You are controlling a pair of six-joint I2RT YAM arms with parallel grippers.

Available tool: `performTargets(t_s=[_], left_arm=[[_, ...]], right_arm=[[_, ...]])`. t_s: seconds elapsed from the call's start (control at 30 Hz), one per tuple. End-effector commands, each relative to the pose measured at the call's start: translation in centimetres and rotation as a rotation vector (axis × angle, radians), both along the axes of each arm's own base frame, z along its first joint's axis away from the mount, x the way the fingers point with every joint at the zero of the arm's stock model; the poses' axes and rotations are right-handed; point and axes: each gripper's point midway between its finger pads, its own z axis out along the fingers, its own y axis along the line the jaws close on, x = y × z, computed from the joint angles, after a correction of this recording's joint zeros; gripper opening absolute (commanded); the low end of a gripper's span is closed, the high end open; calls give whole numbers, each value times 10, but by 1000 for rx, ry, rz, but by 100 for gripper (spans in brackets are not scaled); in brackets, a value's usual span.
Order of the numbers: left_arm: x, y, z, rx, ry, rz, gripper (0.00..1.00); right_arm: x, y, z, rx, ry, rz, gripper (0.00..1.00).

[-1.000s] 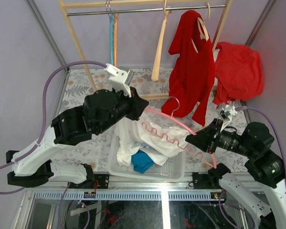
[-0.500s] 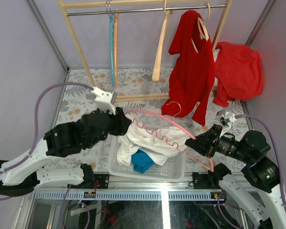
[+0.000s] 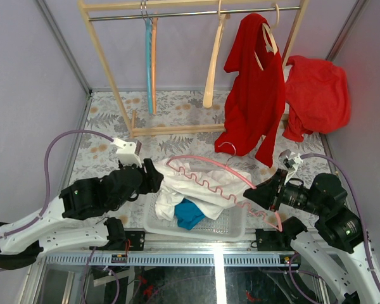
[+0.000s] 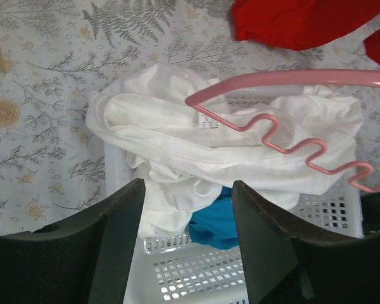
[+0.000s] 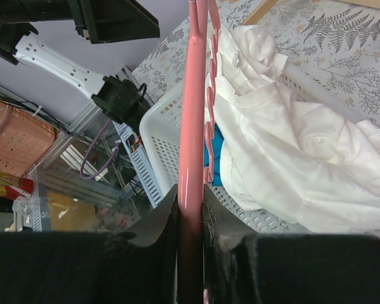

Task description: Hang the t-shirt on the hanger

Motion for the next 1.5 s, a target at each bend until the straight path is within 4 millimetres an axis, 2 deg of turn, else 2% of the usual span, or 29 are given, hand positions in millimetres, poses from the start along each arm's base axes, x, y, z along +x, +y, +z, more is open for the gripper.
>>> performTargets(t_s=[0.0,0.27,0.4,0.53,0.73,1.03,1.2,1.37,1.47], left_arm=[[10,12,-17,7,-16,119,60],[27,12,-46,54,9,191,64],[46,17,-67,51,65,206,66],[61,18,-69,-6,84,211,65],[70,21,-74,26,91,231,65],[72,30,-86,62,112,250,57],[72,39,-93,93,119,272,56],[74,40,-98,104,127,282,56],[74,40,-102,105,135,283,53]], right_arm=[[-6,0,17,17,-66,36,0],[-9,-9,22,-23,-82,7,0],[-10,-11,22,-32,-86,-3,0],[-10,-10,23,-31,-90,8,0],[-8,-7,23,-28,-94,19,0],[-5,-3,23,-20,-93,33,0],[-2,-1,26,-18,-96,38,0],[0,2,27,-15,-93,49,0],[1,3,27,-15,-91,52,0]])
